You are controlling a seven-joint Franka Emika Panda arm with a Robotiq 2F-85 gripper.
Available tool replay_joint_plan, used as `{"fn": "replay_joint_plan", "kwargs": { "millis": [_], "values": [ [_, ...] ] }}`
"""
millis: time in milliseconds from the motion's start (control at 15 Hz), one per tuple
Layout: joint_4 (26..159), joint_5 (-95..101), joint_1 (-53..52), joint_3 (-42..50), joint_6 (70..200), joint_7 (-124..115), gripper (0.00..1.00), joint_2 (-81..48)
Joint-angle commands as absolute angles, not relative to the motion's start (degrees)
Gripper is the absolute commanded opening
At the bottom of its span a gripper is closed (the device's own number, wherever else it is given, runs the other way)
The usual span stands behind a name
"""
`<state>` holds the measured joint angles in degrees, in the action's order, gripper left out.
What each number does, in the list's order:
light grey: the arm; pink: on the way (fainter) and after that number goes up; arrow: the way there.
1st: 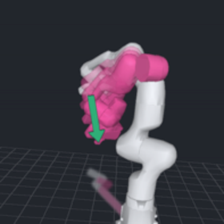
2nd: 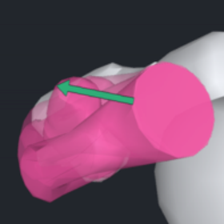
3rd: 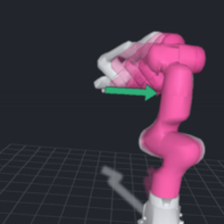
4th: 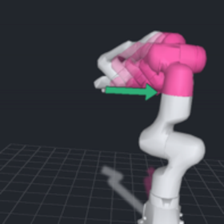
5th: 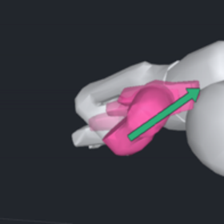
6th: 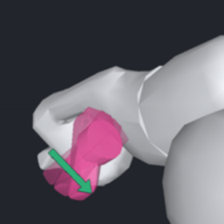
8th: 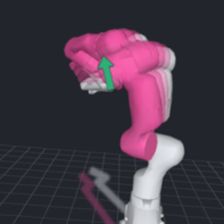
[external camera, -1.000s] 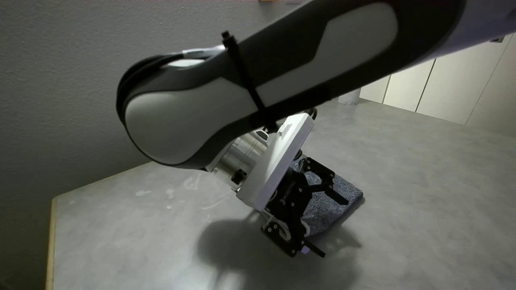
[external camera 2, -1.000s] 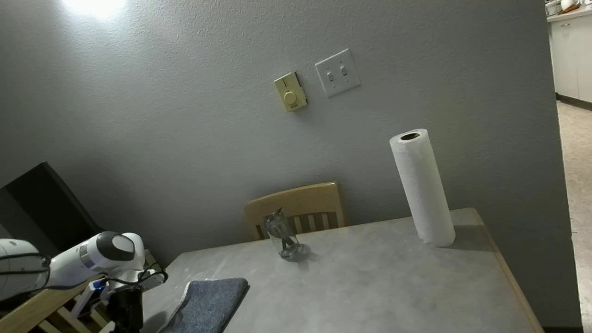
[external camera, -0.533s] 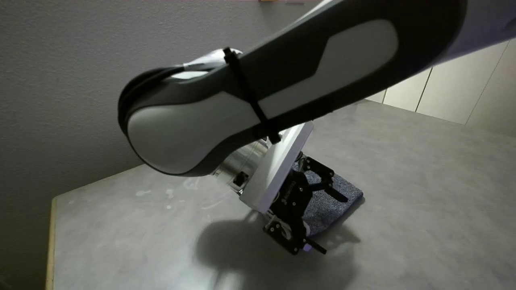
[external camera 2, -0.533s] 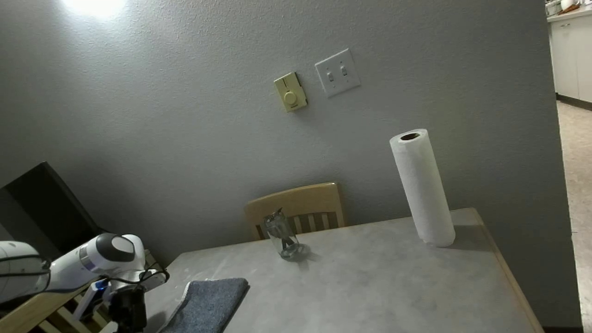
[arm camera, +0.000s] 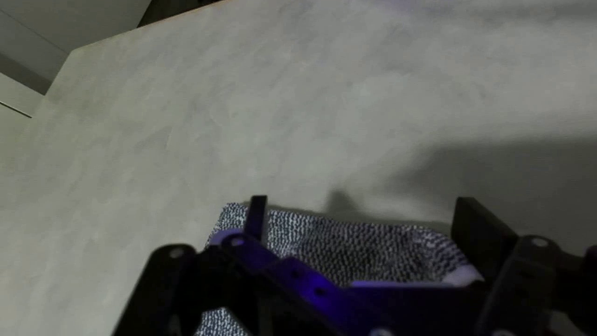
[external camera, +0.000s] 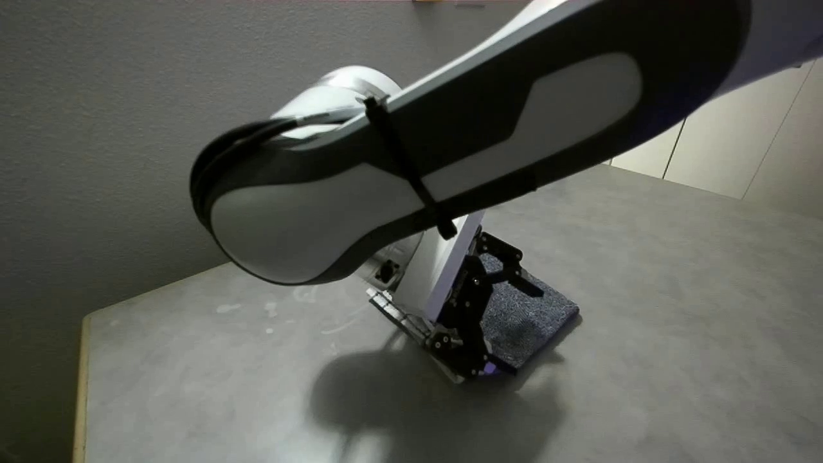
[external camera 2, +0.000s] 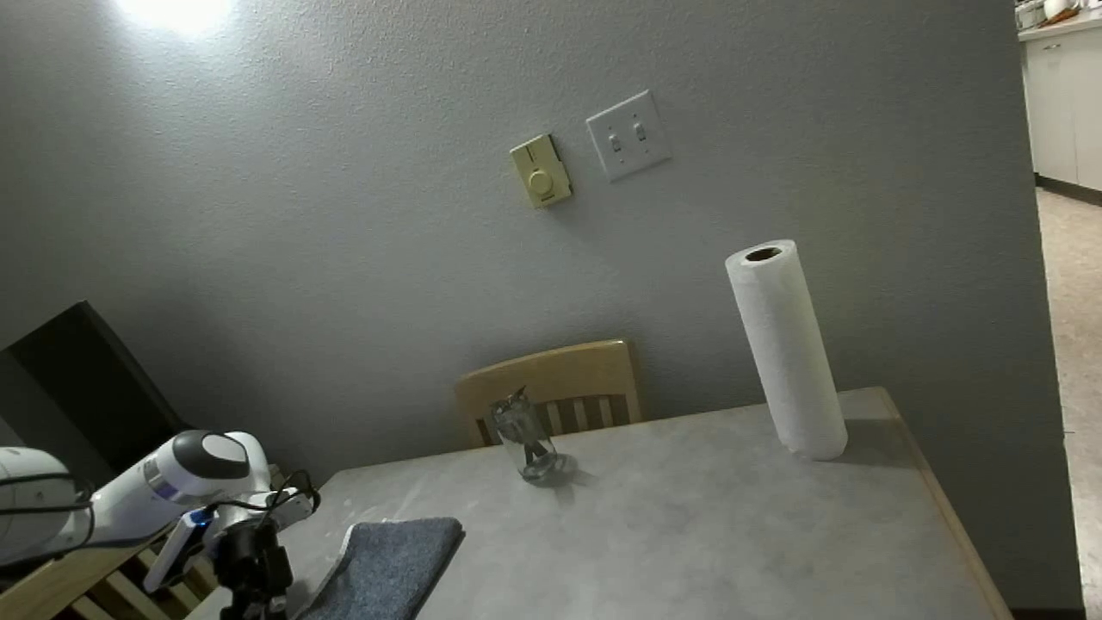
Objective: Fold the towel then unfold it
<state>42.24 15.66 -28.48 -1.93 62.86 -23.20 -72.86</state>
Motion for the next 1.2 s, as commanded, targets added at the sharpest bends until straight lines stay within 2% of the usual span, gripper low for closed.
{"fn": "replay_joint_plan", "kwargs": {
  "millis": [0,267,667,1133],
  "values": [
    [42.24,15.66,-28.53,-1.91,62.88,-23.18,1.0,-72.87],
    [43.17,12.54,-27.7,-2.92,66.33,-28.1,1.0,-72.14],
    [44.88,13.96,-28.39,-1.1,79.08,-36.11,1.0,-72.01],
    [45.21,14.53,-28.83,0.07,78.82,-39.36,1.0,-71.32]
  ]
}}
